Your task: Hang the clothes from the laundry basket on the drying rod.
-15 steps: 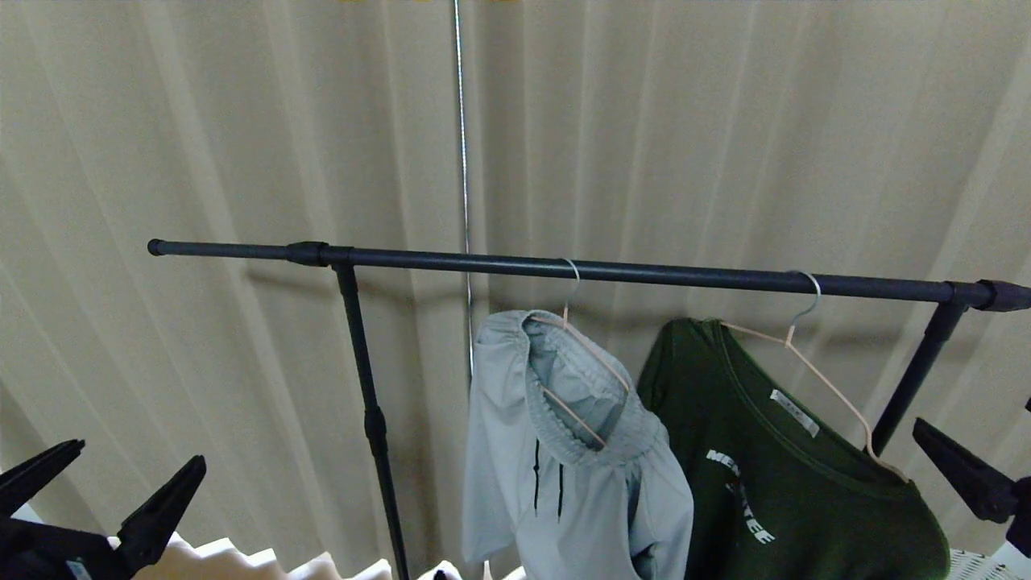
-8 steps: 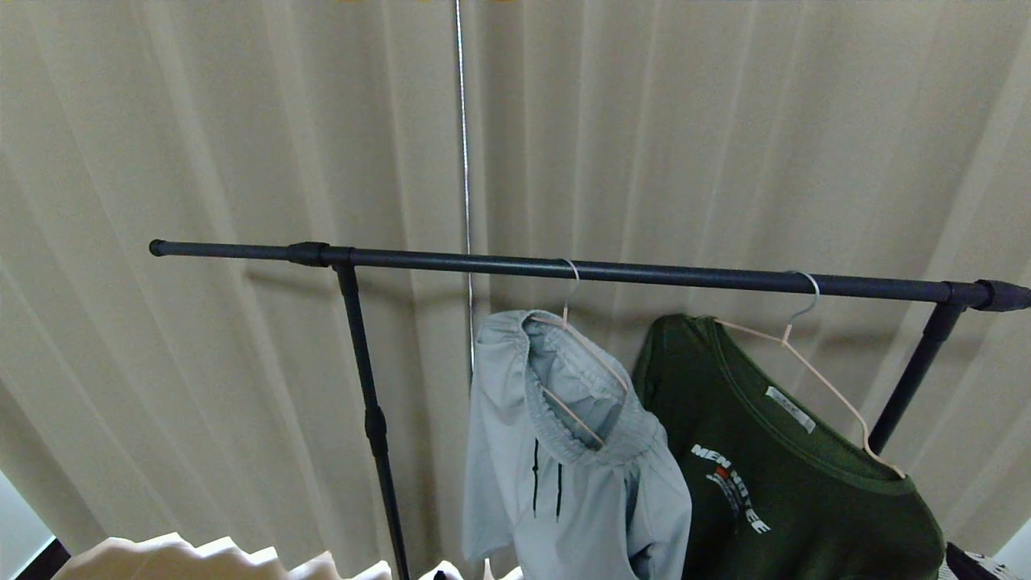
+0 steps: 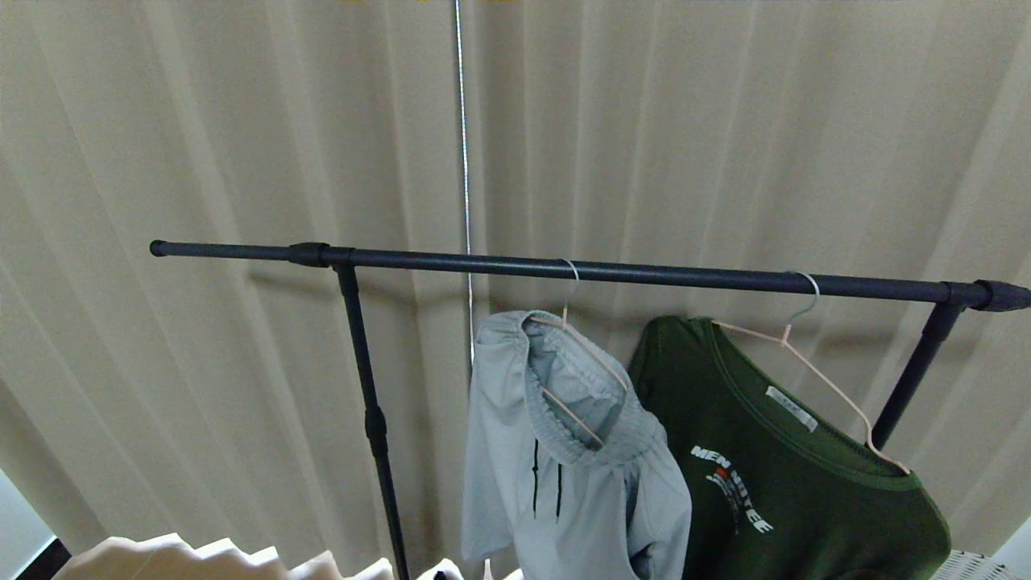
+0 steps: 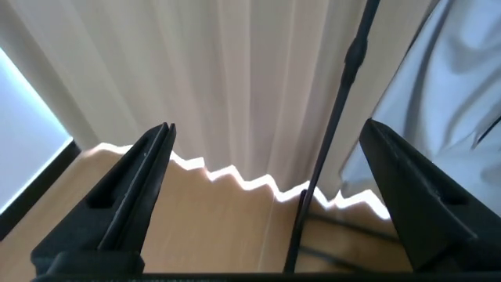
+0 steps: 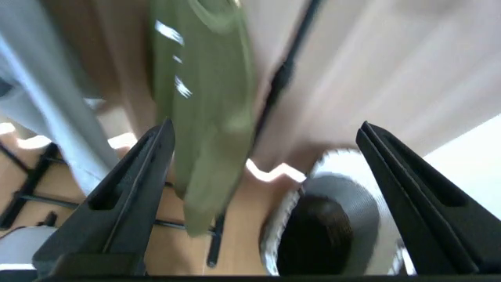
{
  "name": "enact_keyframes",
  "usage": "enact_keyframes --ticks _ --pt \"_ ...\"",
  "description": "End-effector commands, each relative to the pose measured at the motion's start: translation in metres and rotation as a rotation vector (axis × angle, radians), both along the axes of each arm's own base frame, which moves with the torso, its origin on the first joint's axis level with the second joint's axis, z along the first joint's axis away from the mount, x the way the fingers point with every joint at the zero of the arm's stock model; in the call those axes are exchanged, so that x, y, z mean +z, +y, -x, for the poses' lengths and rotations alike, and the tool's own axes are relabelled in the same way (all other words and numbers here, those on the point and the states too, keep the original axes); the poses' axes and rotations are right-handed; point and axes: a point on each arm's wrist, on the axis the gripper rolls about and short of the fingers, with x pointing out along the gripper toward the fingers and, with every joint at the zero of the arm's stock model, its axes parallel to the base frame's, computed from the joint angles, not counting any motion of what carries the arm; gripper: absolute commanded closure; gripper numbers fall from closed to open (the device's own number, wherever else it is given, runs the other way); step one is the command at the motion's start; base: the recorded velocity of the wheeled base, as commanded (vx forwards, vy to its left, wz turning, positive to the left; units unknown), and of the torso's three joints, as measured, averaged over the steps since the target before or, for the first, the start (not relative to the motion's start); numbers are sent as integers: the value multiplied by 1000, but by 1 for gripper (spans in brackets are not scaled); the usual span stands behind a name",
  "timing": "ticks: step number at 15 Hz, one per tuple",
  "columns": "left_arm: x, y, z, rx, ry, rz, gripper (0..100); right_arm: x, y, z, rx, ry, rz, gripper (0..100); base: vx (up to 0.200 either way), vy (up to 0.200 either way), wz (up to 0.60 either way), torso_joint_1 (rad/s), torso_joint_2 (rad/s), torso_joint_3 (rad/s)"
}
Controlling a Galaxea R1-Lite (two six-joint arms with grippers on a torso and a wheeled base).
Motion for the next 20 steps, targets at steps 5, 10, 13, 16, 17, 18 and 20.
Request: enact_keyframes --ticks 5,10,13,16,17,18,20 --pt "-3 0 9 -5 -102 -8 0 -14 -2 27 -20 -116 -11 0 0 0 0 0 0 0" --pt "-4 -2 9 -75 -102 1 0 -18 0 36 -34 -214 -29 0 0 0 0 0 0 0" --pt "-6 -3 7 -139 -99 12 0 -19 1 38 -26 -247 -38 0 0 0 0 0 0 0" --pt "-6 -5 7 -248 -110 29 0 -20 2 38 28 -245 -56 0 0 0 0 0 0 0" --pt "-8 -6 6 -278 -112 33 0 -21 3 38 43 -245 -62 0 0 0 0 0 0 0" --pt "-8 -6 5 -285 -116 33 0 -21 3 37 47 -248 -64 0 0 0 0 0 0 0" --pt "-8 -6 5 -288 -122 33 0 -27 3 30 67 -293 -86 0 0 0 0 0 0 0"
